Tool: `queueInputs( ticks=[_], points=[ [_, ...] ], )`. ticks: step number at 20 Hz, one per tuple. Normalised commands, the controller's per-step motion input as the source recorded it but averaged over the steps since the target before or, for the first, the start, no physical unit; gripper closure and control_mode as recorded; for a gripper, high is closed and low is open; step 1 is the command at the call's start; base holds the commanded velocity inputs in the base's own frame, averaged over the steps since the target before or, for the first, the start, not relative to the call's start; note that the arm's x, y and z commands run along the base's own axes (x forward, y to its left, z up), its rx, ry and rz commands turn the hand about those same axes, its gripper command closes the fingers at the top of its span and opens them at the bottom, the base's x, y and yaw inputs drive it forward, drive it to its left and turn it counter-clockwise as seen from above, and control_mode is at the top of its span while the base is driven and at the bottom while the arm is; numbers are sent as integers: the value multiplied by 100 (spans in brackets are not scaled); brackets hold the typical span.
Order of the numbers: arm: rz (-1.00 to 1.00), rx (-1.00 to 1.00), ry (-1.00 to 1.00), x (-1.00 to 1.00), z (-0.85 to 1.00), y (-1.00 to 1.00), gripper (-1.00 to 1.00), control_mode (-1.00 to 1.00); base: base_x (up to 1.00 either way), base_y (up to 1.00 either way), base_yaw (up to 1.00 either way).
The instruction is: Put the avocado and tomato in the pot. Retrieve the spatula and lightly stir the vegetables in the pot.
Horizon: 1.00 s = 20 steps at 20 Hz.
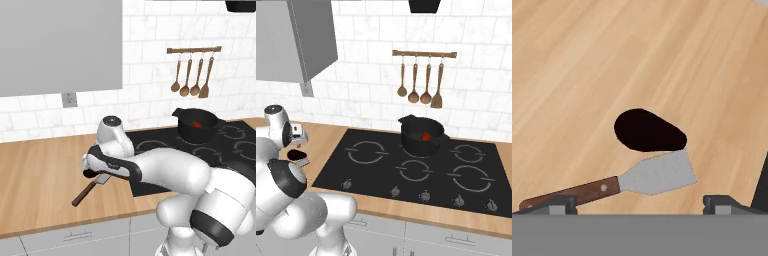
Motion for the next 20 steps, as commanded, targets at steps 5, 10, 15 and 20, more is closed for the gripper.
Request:
queueInputs(
  ticks=[5,10,15,20],
  points=[
    [2,-8,6,31,-40,38,-100,-100,0,0,0],
    [0,-9,1,41,-29,9,-100,-100,0,0,0],
    [2,-2,0,5,-6,0,-100,-100,0,0,0],
    [17,0,1,-10,0,-7,-100,-100,0,0,0]
  ],
)
